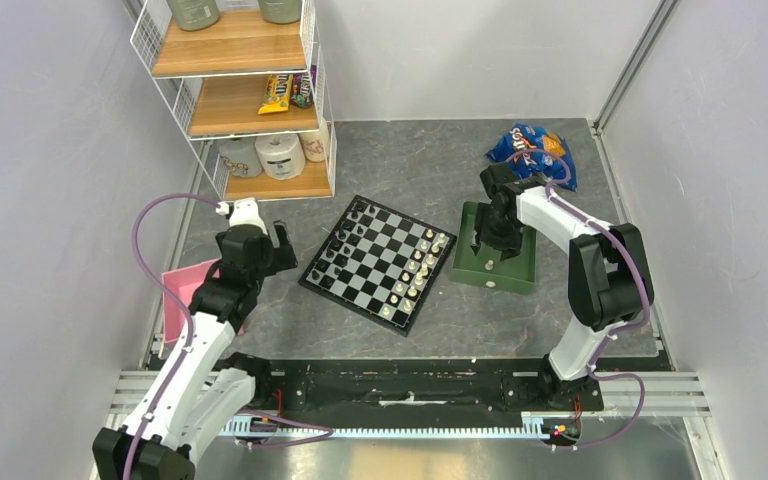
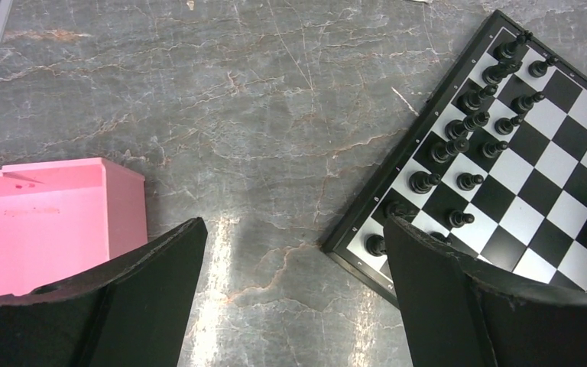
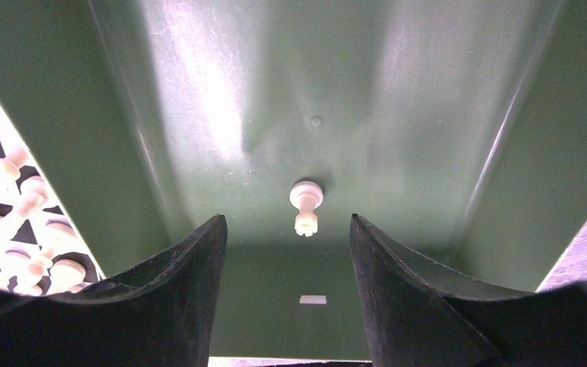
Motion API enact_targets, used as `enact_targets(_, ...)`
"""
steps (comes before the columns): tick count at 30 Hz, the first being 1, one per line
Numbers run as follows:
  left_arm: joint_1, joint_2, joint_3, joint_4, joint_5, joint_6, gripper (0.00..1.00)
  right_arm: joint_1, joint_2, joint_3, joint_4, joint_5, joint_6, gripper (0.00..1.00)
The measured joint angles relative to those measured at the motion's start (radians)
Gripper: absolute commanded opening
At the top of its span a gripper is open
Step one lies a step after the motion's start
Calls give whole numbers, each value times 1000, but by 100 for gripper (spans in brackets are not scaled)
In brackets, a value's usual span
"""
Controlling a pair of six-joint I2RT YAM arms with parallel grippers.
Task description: Set up the chess pieces on the board
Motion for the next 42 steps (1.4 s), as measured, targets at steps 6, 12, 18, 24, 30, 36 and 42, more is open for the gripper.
enact_targets(6,0,42,-35,66,-8,-3,94,-4,0,1,-19,-28,-11,66)
enact_targets(12,0,90,-35,127,-17,-3,93,-5,6,5,-38,-49,-18,61)
enact_targets(18,0,140,-35,156,-26,-3,93,-5,38,16,-48,-65,-29,53)
enact_targets(24,0,158,-35,175,-25,-4,93,-5,49,16,-51,-61,-39,37)
enact_targets(30,0,156,-44,179,-25,-5,93,-5,49,16,-52,-48,-50,23)
enact_targets(36,0,130,-62,177,-26,-5,93,-7,49,19,-56,-38,-58,9)
enact_targets(42,0,94,-65,162,-25,-4,93,-10,47,58,-66,-35,-59,9)
